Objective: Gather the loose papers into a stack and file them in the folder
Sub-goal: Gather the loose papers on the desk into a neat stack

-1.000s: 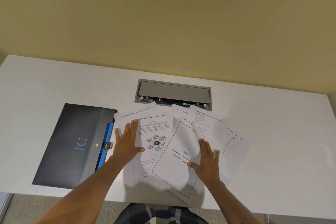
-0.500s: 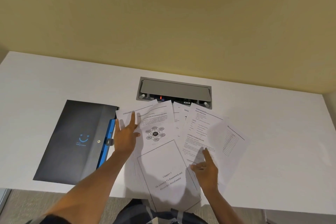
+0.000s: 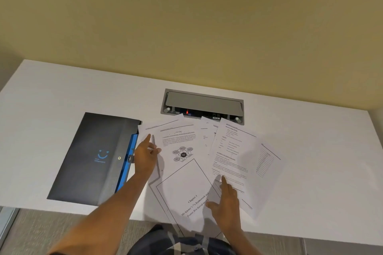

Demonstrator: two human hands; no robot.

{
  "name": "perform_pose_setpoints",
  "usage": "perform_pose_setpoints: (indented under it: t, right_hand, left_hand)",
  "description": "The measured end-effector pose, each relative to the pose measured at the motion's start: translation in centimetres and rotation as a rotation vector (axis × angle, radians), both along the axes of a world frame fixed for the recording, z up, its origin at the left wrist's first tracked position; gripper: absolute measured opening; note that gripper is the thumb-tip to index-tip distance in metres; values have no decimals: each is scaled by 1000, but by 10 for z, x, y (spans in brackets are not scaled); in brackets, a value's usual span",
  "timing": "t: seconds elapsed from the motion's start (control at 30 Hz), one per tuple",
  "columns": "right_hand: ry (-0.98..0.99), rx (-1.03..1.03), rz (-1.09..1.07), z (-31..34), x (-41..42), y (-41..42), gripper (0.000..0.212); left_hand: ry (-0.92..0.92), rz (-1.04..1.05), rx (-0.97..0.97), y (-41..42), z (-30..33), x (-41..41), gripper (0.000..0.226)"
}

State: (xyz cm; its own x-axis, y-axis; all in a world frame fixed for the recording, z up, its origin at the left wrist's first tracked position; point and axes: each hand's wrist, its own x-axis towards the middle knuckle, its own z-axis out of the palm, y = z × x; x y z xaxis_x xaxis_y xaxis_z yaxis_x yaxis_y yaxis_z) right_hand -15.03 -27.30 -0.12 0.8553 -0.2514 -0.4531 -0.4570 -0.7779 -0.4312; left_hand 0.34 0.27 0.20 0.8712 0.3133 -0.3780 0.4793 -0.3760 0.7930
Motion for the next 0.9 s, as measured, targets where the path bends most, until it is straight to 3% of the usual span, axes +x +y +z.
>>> perform_pose_setpoints:
  t: [0.2, 0.3, 0.4, 0.5, 0.73, 0.9]
  right_hand:
    - [52, 101, -28, -2, 3, 2, 113]
    - [53, 156, -76, 1, 3, 1, 85]
    - [48, 160, -101, -1, 1, -5, 46]
    - [-5, 219, -175, 4, 4, -13, 17]
    - [-79, 365, -359, 19, 26, -17, 14]
    - [-118, 463, -364, 24, 49, 3, 20]
  left_hand:
    - [22, 149, -180, -6, 6, -8, 73]
    - [67, 178, -269, -2, 0, -13, 78]
    - [120, 114, -194, 1, -5, -16, 84]
    - [154, 51, -141, 2, 2, -24, 68]
    - [226, -49, -46, 14, 9, -40, 24]
    - [275, -85, -96, 15, 9, -57, 25]
